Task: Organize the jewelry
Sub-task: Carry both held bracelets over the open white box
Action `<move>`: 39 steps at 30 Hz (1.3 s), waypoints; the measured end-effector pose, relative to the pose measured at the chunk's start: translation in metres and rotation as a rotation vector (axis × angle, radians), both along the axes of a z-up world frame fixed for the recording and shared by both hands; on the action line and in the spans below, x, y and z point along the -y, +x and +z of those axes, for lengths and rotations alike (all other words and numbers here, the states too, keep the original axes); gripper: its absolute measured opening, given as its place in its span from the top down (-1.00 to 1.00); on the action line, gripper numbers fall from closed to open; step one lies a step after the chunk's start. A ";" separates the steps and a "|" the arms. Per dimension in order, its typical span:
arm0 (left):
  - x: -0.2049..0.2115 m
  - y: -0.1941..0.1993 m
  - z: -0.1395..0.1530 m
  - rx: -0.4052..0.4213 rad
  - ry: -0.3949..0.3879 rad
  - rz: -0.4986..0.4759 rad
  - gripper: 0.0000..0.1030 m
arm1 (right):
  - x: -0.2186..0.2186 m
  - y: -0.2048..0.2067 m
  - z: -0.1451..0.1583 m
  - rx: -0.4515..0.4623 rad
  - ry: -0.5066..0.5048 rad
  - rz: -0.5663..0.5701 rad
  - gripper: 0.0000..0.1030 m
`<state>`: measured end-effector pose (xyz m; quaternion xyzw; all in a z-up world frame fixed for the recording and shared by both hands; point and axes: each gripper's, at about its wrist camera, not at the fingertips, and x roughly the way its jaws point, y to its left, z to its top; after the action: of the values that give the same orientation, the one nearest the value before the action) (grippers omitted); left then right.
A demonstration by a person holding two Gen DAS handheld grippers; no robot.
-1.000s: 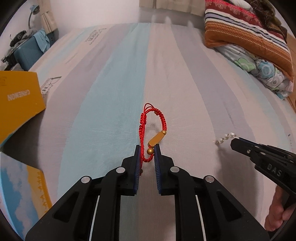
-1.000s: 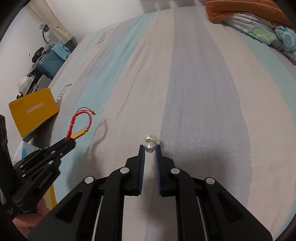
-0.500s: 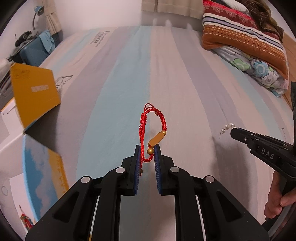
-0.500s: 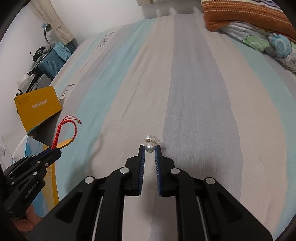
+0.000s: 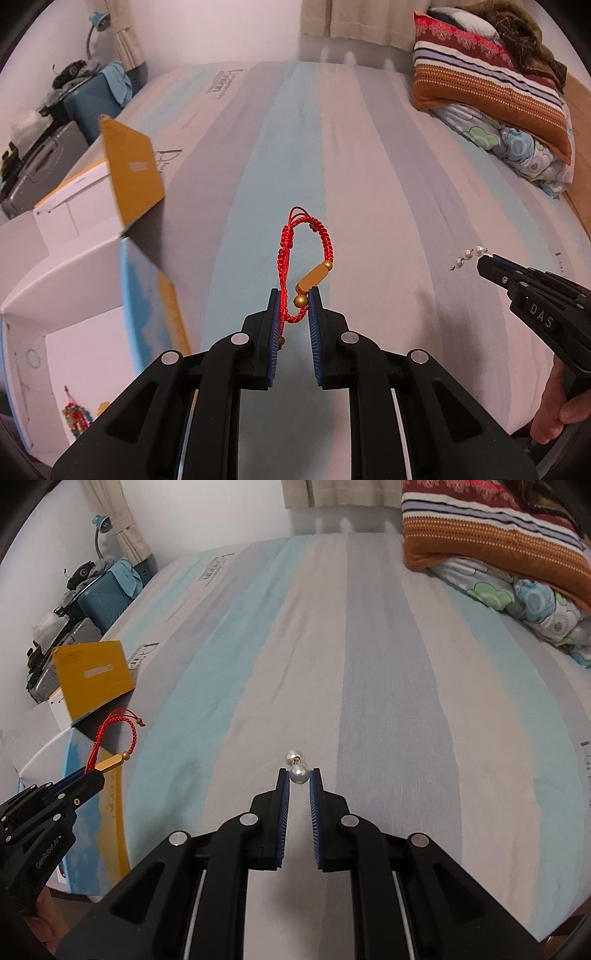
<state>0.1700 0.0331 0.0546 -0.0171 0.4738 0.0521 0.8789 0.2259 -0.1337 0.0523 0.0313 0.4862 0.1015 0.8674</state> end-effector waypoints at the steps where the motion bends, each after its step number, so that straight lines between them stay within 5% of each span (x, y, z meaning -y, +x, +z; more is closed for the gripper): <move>1: -0.002 -0.005 0.003 0.004 0.001 0.004 0.73 | -0.003 -0.005 0.004 0.005 -0.003 0.002 0.80; 14: -0.038 -0.062 0.034 0.040 -0.001 0.032 0.72 | -0.053 -0.054 0.041 0.042 -0.020 0.054 0.80; 25: -0.110 -0.120 0.060 0.075 0.011 0.131 0.72 | -0.131 -0.091 0.067 0.087 -0.018 0.152 0.80; 39: -0.236 -0.194 0.038 0.031 0.004 0.301 0.72 | -0.267 -0.139 0.064 0.114 -0.013 0.353 0.80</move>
<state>-0.0236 0.2694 0.0928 -0.0872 0.4519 0.1838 0.8685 0.0872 0.1330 0.1166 -0.0659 0.4347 0.2506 0.8625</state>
